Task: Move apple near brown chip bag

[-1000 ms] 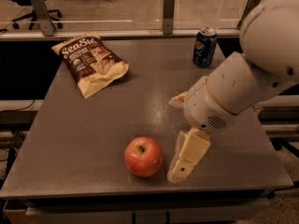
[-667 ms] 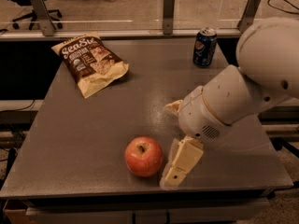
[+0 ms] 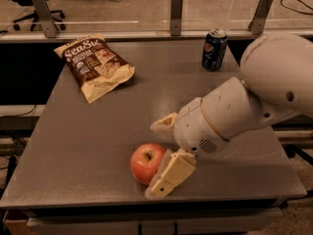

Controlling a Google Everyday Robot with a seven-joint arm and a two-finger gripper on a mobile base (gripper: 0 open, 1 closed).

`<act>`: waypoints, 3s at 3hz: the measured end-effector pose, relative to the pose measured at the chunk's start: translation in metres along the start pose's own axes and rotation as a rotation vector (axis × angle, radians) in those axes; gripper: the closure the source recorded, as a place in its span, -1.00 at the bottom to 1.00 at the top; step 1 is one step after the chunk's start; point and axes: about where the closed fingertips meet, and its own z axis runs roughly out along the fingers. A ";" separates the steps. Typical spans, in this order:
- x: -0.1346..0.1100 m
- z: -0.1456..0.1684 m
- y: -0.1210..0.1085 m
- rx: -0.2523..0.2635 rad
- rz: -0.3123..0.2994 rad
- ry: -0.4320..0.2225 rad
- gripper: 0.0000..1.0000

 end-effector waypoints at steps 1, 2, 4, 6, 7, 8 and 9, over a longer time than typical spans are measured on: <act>-0.010 0.012 0.012 -0.044 0.002 -0.044 -0.17; -0.011 0.019 0.018 -0.068 0.013 -0.063 0.28; -0.006 -0.028 -0.011 0.054 0.011 -0.066 1.00; -0.014 -0.091 -0.047 0.202 -0.031 -0.078 1.00; -0.022 -0.084 -0.059 0.202 -0.056 -0.101 1.00; -0.037 -0.072 -0.086 0.208 -0.091 -0.143 1.00; -0.054 -0.051 -0.126 0.215 -0.109 -0.169 1.00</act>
Offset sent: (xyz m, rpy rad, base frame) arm -0.0226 0.0272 -0.0150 0.0984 0.0954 0.0376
